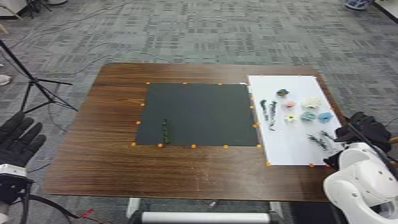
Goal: Arrange flowers
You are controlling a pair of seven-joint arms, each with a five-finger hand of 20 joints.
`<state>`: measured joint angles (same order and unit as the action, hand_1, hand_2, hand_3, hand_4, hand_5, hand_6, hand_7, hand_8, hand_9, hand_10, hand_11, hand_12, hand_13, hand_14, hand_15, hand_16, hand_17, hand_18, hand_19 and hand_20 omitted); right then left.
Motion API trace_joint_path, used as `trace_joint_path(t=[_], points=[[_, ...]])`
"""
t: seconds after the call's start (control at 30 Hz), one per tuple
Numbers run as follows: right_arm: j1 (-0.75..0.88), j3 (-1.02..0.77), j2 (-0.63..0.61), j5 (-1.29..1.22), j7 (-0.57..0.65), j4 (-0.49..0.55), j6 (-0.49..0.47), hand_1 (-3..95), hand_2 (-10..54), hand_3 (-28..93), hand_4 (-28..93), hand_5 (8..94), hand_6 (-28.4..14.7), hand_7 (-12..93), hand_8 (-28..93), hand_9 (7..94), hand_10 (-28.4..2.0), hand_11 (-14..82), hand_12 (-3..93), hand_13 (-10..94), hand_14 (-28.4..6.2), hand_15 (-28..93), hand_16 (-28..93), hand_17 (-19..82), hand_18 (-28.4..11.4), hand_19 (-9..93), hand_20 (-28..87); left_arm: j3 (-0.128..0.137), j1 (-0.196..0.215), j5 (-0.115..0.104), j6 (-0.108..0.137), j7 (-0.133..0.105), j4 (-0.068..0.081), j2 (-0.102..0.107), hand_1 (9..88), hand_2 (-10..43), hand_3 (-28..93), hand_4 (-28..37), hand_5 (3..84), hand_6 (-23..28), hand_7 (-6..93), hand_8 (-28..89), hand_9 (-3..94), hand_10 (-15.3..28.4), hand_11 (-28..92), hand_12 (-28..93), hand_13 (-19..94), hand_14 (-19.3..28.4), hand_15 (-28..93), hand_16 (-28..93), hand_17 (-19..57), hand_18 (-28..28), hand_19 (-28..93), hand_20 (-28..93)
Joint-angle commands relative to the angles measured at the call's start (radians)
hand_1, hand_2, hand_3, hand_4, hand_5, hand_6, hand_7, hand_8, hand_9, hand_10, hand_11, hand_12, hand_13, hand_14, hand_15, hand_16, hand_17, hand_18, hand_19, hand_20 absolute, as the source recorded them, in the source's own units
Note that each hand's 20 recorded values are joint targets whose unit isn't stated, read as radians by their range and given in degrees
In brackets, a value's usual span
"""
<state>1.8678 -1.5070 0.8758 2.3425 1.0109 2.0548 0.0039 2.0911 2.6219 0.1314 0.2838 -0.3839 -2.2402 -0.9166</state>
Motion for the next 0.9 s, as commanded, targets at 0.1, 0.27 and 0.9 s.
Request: trace_joint_path(t=[0.1, 0.27, 0.9], points=[[0.003, -0.029, 0.015, -0.093, 0.014, -0.021, -0.193, 44.8, -9.5, 76, -28, 71.0, -9.8, 10, -9, 67.2, -21.2, 30.3, 27.4, 53, -19.8, 74, 37, 25, -28.4, 77, 46, -0.006, -0.013, 0.006, 0.009, 0.018, -0.002, -0.003, 26.1, 12.6, 70, -28.3, 39.7, 7.9, 8.6, -7, 32.7, 13.1, 13, 13, 22, 13.2, 21, 0, -2.3, 10.7, 16, 12], [0.0, -0.009, 0.024, -0.097, 0.004, -0.075, -0.168, 45.3, -9.5, 74, -28, 71.6, -9.6, 10, -9, 66.7, -21.1, 30.7, 27.4, 53, -19.9, 74, 37, 24, -28.4, 76, 47, -0.004, -0.006, 0.004, 0.003, 0.021, 0.0, -0.002, 26.1, 12.5, 70, -28.3, 39.7, 7.8, 8.7, -7, 32.7, 13.1, 13, 13, 22, 13.3, 21, 0, -2.4, 10.7, 16, 12], [-0.024, 0.006, -0.014, -0.198, -0.065, 0.095, 0.181, 59.5, -9.5, 67, -28, 91.6, -0.8, 19, 12, 90.7, -10.5, 25.7, 48.9, 72, -14.5, 74, 38, 34, -28.4, 81, 44, -0.013, 0.009, 0.005, 0.004, 0.016, -0.007, -0.008, 26.2, 12.6, 70, -28.3, 39.7, 7.7, 8.7, -7, 32.7, 13.1, 13, 13, 22, 13.2, 21, 0, -2.3, 10.7, 16, 12]])
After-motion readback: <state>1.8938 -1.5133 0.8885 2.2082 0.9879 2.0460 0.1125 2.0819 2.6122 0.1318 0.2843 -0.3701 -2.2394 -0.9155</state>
